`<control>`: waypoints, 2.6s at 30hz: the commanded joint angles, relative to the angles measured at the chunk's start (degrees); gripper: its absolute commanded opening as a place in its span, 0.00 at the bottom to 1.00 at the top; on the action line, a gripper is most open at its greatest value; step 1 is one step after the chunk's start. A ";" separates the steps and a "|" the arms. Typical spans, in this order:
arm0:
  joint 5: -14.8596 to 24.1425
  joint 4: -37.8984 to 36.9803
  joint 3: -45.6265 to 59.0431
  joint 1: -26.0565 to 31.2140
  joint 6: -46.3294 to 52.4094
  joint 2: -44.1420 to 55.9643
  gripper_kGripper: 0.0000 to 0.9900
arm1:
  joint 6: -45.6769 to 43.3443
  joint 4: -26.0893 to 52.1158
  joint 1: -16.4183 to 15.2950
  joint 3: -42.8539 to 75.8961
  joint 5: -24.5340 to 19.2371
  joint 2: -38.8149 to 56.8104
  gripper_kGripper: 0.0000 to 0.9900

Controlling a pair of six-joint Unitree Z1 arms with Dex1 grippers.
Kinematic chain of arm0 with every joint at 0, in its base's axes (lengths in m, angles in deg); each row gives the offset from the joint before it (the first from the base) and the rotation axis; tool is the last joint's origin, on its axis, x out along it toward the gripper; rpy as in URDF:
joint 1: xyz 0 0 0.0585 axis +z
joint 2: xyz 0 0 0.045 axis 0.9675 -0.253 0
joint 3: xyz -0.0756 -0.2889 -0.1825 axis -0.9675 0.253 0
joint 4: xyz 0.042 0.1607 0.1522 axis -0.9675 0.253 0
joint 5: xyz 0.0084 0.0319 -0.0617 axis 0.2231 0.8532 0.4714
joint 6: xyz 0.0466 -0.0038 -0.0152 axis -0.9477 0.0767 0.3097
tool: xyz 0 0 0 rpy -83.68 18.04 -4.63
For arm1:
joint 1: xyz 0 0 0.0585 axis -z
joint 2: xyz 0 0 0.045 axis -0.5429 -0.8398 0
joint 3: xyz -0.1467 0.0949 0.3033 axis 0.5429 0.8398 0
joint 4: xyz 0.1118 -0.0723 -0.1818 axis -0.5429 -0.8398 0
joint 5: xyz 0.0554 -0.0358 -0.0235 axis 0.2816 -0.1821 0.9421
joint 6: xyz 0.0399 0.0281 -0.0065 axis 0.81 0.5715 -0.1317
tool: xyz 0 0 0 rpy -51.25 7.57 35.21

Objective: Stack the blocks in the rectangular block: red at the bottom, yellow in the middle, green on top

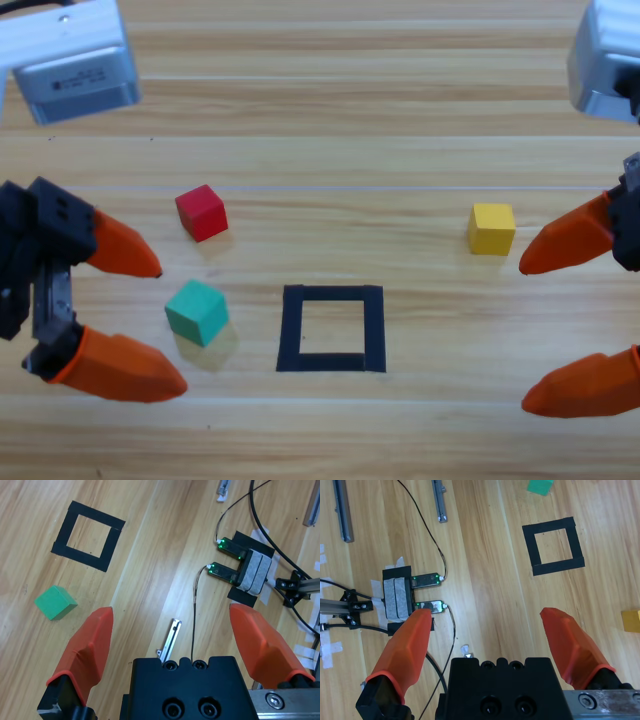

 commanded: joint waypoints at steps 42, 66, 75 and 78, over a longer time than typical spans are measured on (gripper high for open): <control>25.45 18.35 -17.42 15.29 33.51 -13.95 1.00 | 48.31 -7.84 19.74 -24.67 -26.97 -41.53 1.00; 14.99 22.57 -35.18 25.66 36.58 -43.83 0.98 | 50.42 -5.55 19.74 -25.29 -23.80 -49.00 0.83; 15.35 22.39 -40.10 25.84 46.78 -48.84 0.98 | 45.76 -2.13 20.54 -24.85 -23.89 -49.35 0.39; 15.52 22.39 -40.98 25.75 52.05 -49.55 0.98 | 44.62 -1.86 20.80 -24.67 -24.15 -48.82 0.33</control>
